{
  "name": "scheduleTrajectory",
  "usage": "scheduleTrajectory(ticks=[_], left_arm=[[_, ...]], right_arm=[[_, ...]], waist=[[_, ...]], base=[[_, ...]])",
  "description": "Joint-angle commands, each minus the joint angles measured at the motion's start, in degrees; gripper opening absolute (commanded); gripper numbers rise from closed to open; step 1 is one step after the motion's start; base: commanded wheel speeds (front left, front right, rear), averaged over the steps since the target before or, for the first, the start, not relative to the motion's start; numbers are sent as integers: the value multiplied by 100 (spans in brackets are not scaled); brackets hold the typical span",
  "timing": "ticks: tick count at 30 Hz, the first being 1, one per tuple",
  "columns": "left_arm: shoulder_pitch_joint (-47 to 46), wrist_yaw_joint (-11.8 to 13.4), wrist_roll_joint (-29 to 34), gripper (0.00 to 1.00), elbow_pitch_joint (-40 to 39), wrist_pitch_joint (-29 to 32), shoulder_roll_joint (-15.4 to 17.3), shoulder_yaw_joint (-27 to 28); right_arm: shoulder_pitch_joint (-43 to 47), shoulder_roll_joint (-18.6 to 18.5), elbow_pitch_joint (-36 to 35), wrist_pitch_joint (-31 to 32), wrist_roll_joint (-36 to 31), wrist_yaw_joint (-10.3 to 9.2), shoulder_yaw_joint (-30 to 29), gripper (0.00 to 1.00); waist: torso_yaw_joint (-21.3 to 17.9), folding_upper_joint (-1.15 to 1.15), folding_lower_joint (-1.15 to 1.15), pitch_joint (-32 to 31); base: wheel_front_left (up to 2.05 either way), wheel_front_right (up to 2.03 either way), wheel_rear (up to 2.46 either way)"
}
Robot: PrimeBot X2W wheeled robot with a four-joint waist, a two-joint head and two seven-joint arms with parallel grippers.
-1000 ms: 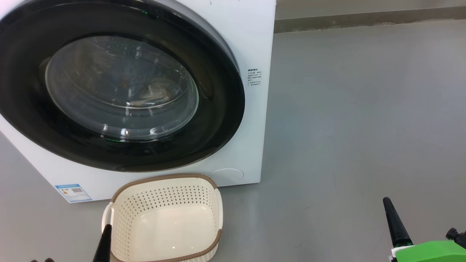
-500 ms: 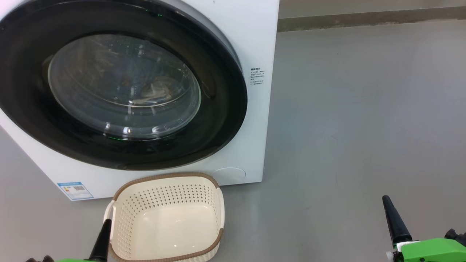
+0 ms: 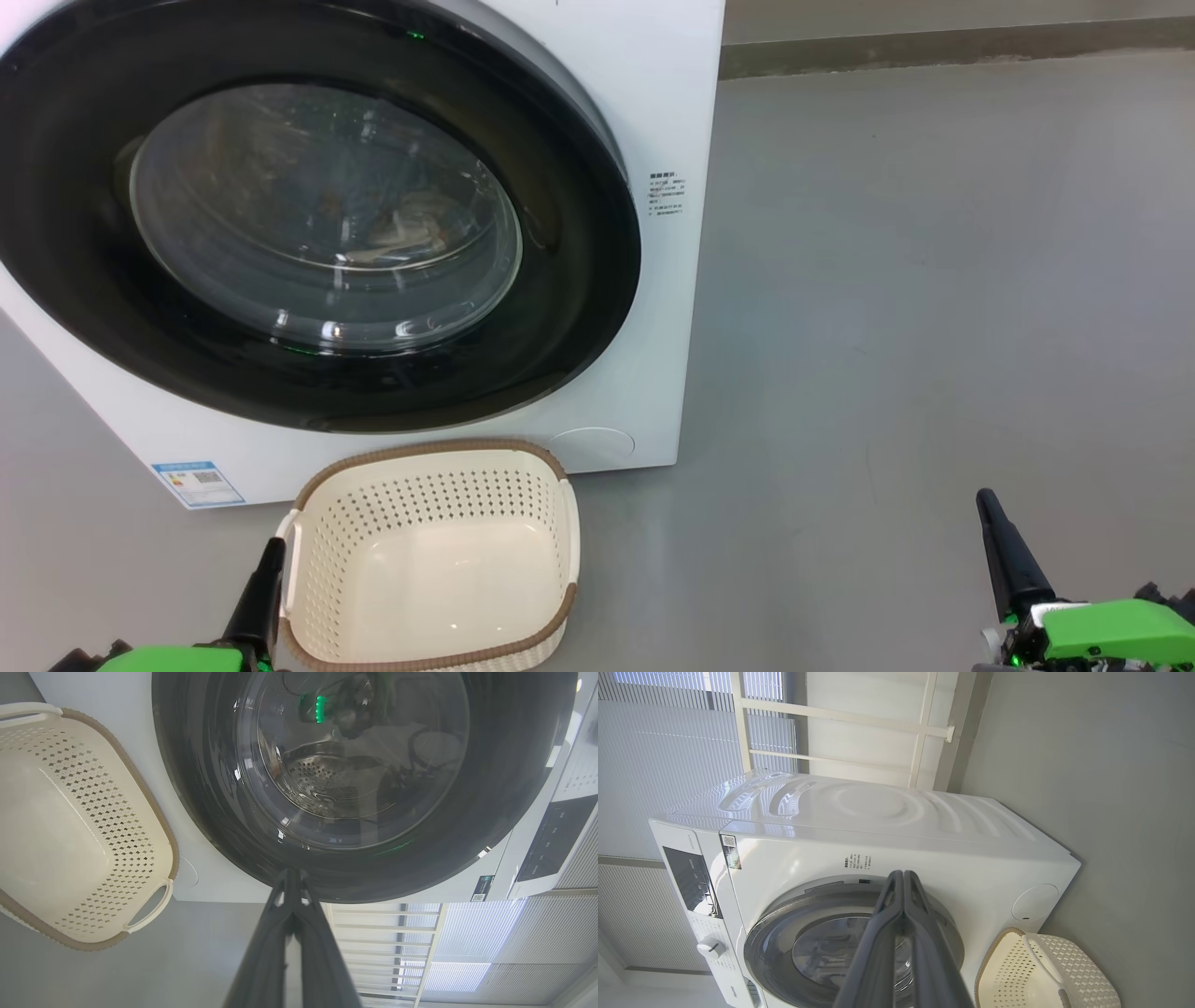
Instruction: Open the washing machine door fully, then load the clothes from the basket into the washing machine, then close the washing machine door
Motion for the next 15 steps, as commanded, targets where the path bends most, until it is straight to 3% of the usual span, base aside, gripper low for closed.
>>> scheduleTrajectory(ticks=[1, 9, 15], left_arm=[[-267, -15, -126, 0, -108, 47, 107, 203], [-355, -16, -586, 0, -94, 185, 111, 259], [-359, -16, -604, 0, -94, 197, 106, 268]], right_arm=[[-314, -24, -128, 62, 149, 11, 100, 0], [-402, 3, -60, 201, 667, 9, 81, 0], [-408, 10, -56, 215, 687, 9, 73, 0]], waist=[[3, 0, 0, 1], [30, 0, 0, 13], [32, 0, 0, 13]], base=[[0, 0, 0], [0, 0, 0], [0, 0, 0]])
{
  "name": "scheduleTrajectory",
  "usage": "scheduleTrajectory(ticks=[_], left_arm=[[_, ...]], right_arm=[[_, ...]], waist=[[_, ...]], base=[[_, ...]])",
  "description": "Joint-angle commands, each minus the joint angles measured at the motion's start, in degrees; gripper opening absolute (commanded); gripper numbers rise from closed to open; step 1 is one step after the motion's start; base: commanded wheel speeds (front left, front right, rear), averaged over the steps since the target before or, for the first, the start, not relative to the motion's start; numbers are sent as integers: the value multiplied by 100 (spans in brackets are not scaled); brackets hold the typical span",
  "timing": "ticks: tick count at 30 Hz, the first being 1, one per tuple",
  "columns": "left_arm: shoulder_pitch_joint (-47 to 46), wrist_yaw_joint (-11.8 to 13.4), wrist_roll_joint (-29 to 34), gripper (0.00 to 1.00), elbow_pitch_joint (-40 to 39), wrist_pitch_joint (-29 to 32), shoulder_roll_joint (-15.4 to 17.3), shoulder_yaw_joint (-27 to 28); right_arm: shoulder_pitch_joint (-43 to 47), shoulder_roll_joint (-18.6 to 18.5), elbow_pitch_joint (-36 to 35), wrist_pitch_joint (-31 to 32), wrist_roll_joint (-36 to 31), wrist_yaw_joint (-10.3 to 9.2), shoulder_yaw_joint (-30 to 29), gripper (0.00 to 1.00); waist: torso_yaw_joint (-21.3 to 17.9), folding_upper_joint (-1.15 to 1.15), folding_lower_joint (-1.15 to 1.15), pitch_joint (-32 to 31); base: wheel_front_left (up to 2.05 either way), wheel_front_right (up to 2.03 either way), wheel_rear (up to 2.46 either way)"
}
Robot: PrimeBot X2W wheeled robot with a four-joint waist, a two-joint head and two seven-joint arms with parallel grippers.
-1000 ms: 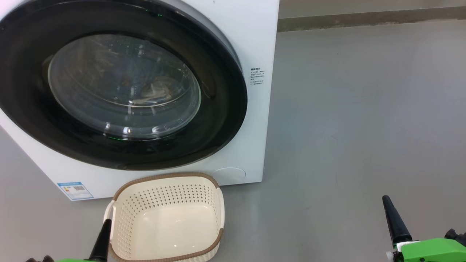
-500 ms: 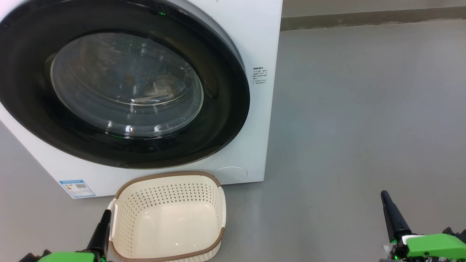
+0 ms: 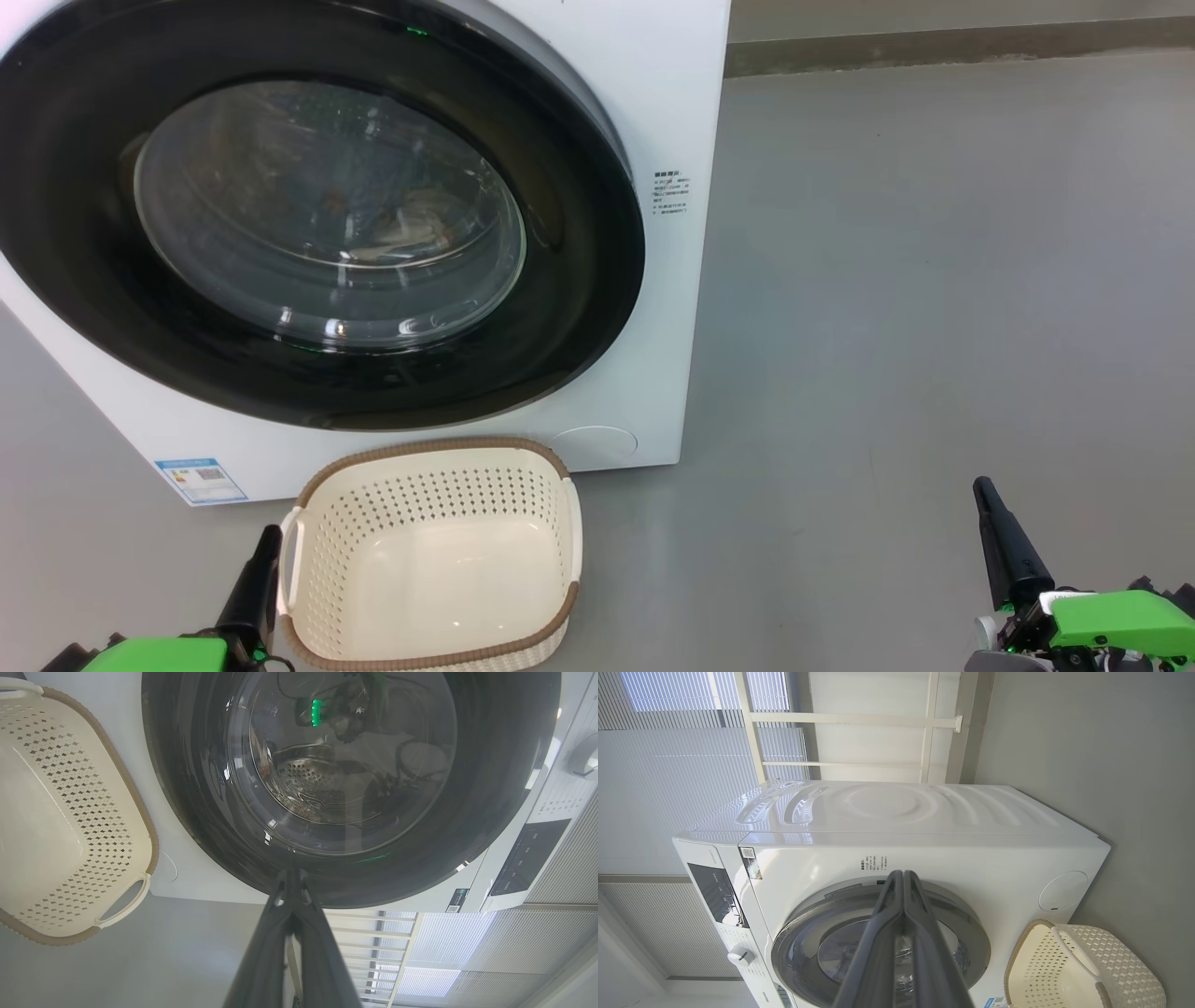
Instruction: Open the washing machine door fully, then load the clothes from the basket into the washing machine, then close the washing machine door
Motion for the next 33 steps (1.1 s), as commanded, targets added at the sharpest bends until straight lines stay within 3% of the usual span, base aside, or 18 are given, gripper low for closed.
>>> scheduleTrajectory(ticks=[1, 33], left_arm=[[-235, -16, -56, 0, -114, 31, 106, 188], [-237, -16, -33, 0, -114, 53, 87, 215]], right_arm=[[-228, -4, -140, 29, 32, 9, 93, 0], [-231, 20, -138, 57, 3, 9, 58, 0]], waist=[[0, 0, 0, 0], [0, 0, 0, 0]], base=[[0, 0, 0], [0, 0, 0]])
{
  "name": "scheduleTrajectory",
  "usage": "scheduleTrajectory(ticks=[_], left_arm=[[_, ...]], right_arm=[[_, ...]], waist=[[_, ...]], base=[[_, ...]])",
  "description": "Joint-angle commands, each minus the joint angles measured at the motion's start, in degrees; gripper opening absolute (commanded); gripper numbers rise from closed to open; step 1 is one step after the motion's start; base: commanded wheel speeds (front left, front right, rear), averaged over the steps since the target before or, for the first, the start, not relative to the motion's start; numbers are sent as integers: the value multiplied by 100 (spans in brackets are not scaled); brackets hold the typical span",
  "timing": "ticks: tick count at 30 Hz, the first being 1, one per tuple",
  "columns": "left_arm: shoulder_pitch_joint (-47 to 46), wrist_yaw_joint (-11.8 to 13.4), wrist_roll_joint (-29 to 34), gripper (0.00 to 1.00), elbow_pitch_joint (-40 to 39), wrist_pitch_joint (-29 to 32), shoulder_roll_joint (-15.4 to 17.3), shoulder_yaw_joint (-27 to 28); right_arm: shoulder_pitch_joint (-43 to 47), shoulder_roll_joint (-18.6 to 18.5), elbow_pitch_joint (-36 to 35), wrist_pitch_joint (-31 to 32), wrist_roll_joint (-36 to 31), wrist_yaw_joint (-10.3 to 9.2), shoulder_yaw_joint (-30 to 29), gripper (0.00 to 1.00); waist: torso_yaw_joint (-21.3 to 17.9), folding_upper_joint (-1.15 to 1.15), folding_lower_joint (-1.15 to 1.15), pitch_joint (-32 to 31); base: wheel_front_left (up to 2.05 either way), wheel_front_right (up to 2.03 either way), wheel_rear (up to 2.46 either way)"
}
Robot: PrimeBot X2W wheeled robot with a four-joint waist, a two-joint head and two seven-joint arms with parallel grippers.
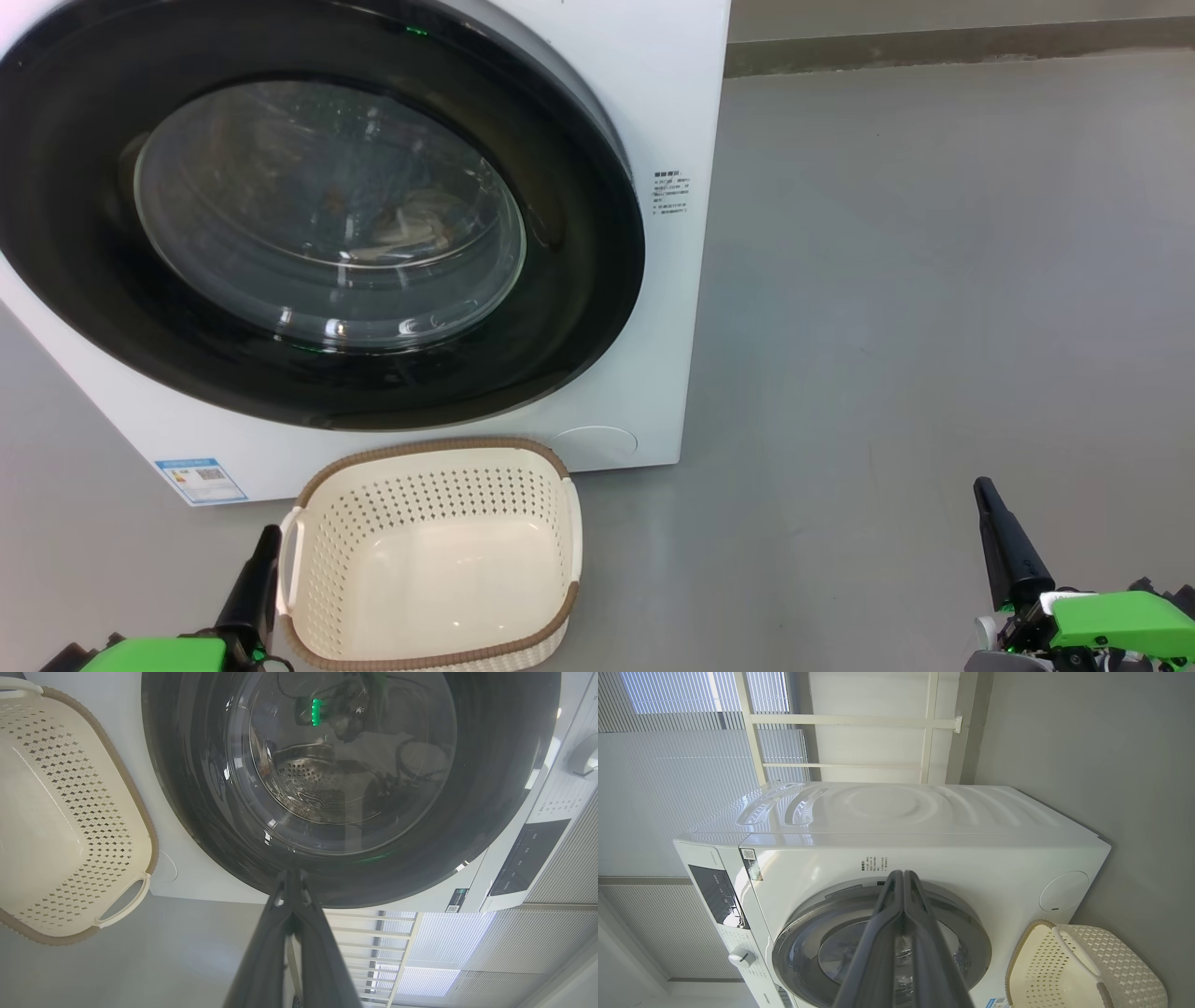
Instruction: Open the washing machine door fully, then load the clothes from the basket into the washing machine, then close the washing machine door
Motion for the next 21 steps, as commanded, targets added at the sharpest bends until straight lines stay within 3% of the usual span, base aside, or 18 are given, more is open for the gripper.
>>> scheduleTrajectory(ticks=[1, 21], left_arm=[[-237, -16, -33, 0, -114, 26, 87, 197], [-238, -17, -23, 0, -114, 36, 79, 209]], right_arm=[[-231, -4, -139, 49, 2, 9, 88, 0], [-232, 6, -138, 61, -11, 9, 73, 0]], waist=[[0, 0, 0, 0], [0, 0, 0, 0]], base=[[0, 0, 0], [0, 0, 0]])
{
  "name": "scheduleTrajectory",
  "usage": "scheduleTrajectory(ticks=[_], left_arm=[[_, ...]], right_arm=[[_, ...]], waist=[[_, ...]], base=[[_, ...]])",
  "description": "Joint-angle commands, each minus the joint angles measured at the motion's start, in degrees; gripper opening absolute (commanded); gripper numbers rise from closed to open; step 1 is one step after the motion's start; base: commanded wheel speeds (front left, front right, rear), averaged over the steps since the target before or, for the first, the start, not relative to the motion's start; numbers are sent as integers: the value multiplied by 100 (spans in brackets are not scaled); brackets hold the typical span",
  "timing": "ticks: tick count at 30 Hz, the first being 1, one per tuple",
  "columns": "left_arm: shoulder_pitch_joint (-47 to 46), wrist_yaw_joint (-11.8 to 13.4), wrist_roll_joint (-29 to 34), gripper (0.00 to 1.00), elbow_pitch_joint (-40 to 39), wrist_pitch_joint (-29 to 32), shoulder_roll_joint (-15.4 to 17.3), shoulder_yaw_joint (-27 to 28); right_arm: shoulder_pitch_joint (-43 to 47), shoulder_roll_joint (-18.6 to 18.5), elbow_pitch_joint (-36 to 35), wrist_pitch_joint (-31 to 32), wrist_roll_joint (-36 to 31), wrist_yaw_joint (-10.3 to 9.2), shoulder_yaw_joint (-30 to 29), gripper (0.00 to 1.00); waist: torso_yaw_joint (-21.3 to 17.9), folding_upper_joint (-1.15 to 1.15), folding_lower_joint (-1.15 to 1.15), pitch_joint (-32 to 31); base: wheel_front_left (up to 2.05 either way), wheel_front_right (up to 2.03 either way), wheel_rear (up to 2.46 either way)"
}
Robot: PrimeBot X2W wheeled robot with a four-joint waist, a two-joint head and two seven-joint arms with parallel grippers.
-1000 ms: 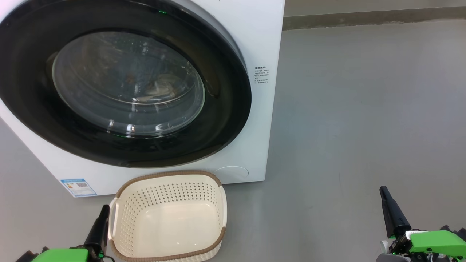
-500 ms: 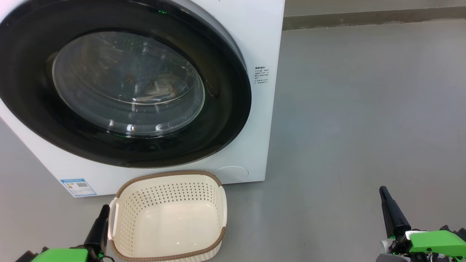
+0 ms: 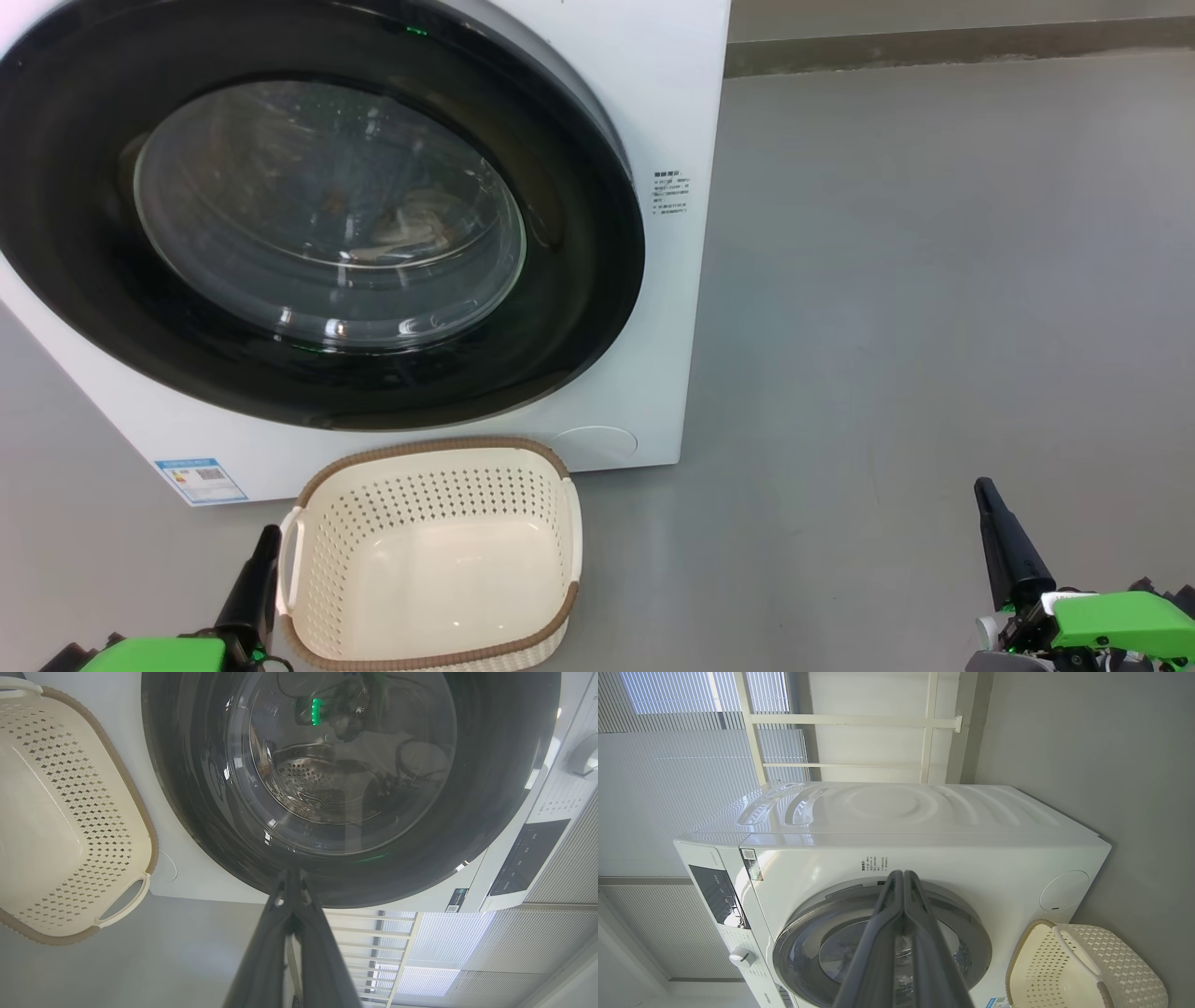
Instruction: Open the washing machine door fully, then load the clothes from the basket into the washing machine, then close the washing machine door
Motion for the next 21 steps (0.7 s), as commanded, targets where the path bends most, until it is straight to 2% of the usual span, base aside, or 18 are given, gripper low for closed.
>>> scheduleTrajectory(ticks=[1, 21], left_arm=[[-238, -17, -23, 0, -114, 22, 80, 200], [-239, -17, -16, 0, -114, 29, 74, 208]], right_arm=[[-232, -4, -139, 21, -10, 9, 103, 0], [-234, 4, -139, 30, -20, 9, 91, 0]], waist=[[0, 0, 0, 0], [0, 0, 0, 0]], base=[[0, 0, 0], [0, 0, 0]])
